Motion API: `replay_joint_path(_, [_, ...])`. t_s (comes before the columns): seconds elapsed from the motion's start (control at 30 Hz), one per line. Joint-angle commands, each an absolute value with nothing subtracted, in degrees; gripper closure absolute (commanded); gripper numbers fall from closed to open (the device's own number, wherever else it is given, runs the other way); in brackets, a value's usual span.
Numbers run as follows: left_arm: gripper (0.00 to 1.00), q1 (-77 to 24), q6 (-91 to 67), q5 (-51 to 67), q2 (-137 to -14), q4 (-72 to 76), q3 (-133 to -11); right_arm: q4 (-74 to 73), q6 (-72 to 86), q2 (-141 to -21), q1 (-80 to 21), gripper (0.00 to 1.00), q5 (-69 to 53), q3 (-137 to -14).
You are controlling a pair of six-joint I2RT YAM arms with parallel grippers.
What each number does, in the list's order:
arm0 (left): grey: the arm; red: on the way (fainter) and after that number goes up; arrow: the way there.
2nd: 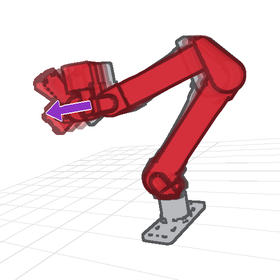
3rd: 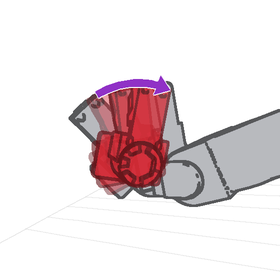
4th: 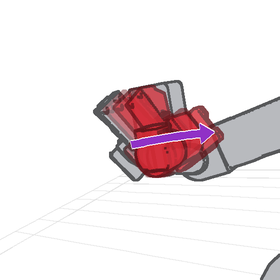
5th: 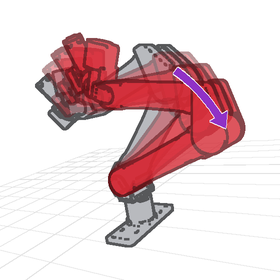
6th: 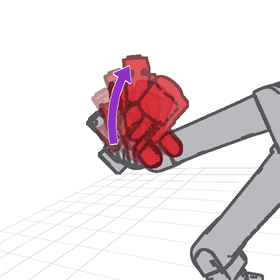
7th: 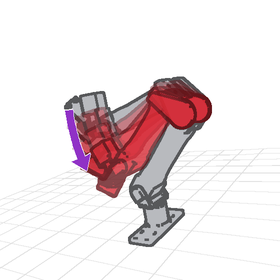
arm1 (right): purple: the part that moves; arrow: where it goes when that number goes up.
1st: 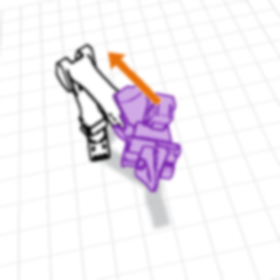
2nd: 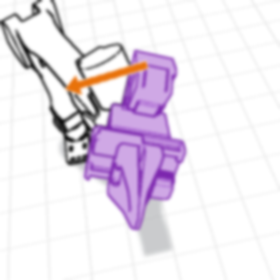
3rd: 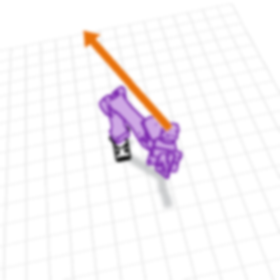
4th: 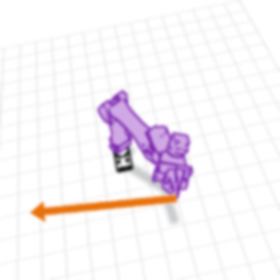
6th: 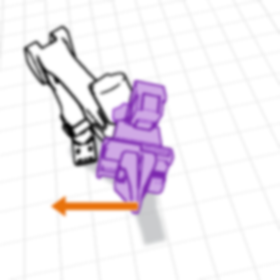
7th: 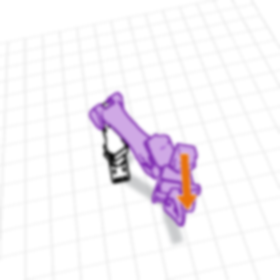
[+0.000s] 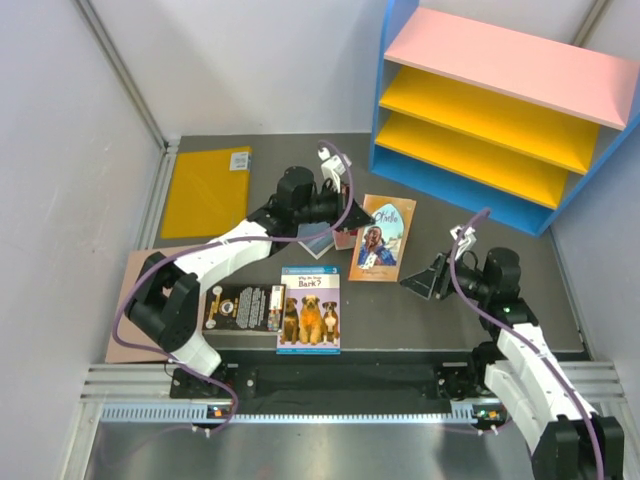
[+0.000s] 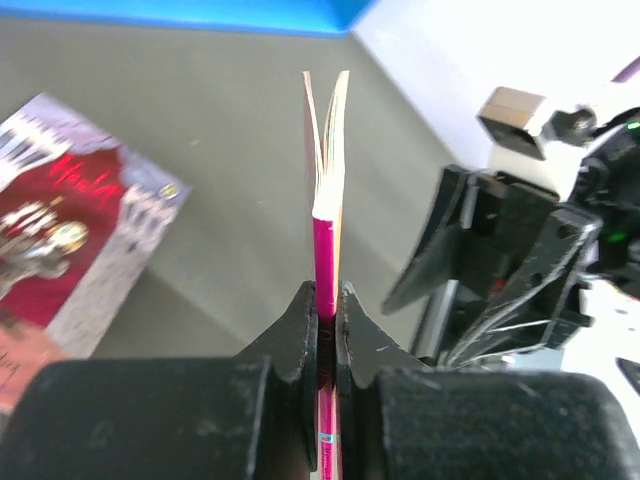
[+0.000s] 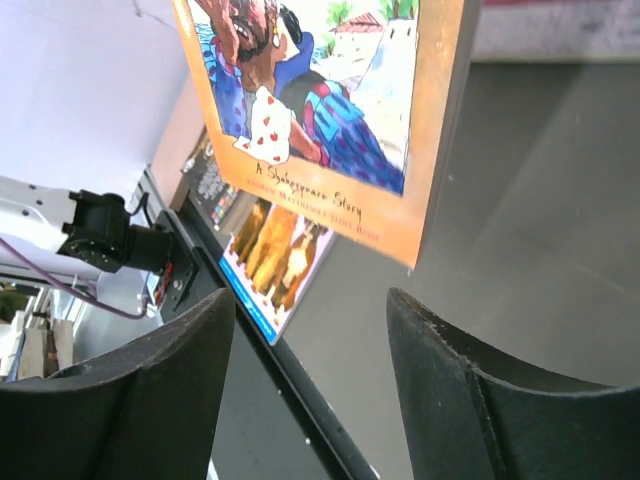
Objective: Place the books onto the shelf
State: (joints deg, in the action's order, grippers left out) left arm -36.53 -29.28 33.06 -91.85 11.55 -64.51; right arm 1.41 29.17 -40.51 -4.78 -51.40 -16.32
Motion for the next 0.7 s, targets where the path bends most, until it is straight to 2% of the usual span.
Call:
replay_joint_path(0.0, [1.00,-36.47,-32.42,39.63,-89.74,14.41,-69.61,10.37,30.85,-37.79,-5.27,0.37,-52.56,-16.00])
replay_joint_path(0.13, [1.00,-36.47,-34.98,42.10,-88.77,15.38,-71.01,9.23,28.75,-41.04,-5.27,0.37,-53.61,-16.70])
replay_joint_path(0.4, [1.00,-36.39,-39.64,45.88,-87.37,18.80,-71.37,17.05,32.16,-43.06,-5.27,0.36,-54.31,-15.56])
replay_joint_path(0.67, [1.00,-36.39,-41.39,47.11,-87.80,20.39,-72.25,30.48,41.03,-39.64,-5.27,0.36,-54.75,-11.35])
